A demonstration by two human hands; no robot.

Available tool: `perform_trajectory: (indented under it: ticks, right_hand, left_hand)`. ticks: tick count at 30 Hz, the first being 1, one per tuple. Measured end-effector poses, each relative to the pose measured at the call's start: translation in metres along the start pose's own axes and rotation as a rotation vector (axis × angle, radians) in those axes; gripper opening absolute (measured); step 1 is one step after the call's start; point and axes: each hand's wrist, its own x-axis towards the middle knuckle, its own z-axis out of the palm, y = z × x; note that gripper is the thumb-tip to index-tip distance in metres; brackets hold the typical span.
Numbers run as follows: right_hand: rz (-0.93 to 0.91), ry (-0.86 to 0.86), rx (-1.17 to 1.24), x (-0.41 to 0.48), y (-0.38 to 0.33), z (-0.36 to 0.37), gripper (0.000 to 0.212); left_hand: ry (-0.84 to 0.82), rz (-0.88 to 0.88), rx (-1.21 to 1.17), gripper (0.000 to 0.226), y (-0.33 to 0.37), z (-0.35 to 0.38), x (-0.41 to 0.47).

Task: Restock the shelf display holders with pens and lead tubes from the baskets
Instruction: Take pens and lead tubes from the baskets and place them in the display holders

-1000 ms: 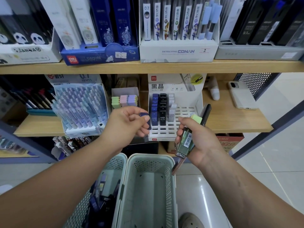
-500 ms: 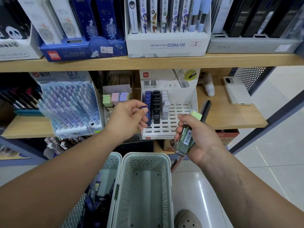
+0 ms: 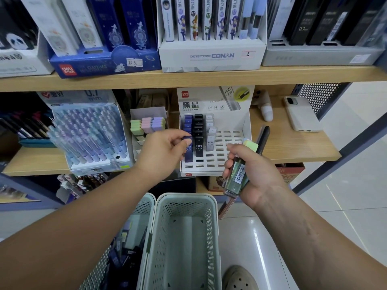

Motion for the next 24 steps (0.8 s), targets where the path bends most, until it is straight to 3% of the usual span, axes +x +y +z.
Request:
perform_trajectory:
  ticks: [3, 6, 11, 16, 18, 22, 24]
  right_hand:
    - [0.008, -0.013, 0.005, 0.000, 0.000, -0.001, 0.015]
    - [0.012, -0.025, 0.006, 0.000, 0.000, -0.001, 0.015]
    - [0.019, -0.036, 0.056, 0.001, 0.000, 0.001, 0.016]
    - [0.050, -0.044, 0.097, 0.000, -0.005, 0.006, 0.030]
    - [0.062, -0.042, 0.117, 0.000, -0.005, 0.009, 0.028]
    - [0.041, -0.048, 0.168, 0.000, -0.001, 0.024, 0.021]
    - [0.028, -0.060, 0.161, -0.001, 0.003, 0.032, 0.020]
  left_hand:
    - [0.056, 0.247, 0.277, 0.018, 0.001, -0.005, -0.002]
    - [0.072, 0.389, 0.383, 0.023, -0.006, -0.007, -0.006]
    - [0.087, 0.411, 0.474, 0.031, -0.012, -0.009, -0.010]
    - [0.023, 0.418, 0.749, 0.052, 0.001, -0.013, -0.022]
    - [0.019, 0.367, 0.635, 0.051, 0.010, -0.014, -0.037]
    - [-0.408, -0.053, 0.015, 0.032, 0.031, 0.002, -0.077]
    - [-0.420, -0.009, -0.054, 0.018, 0.031, 0.007, -0.088]
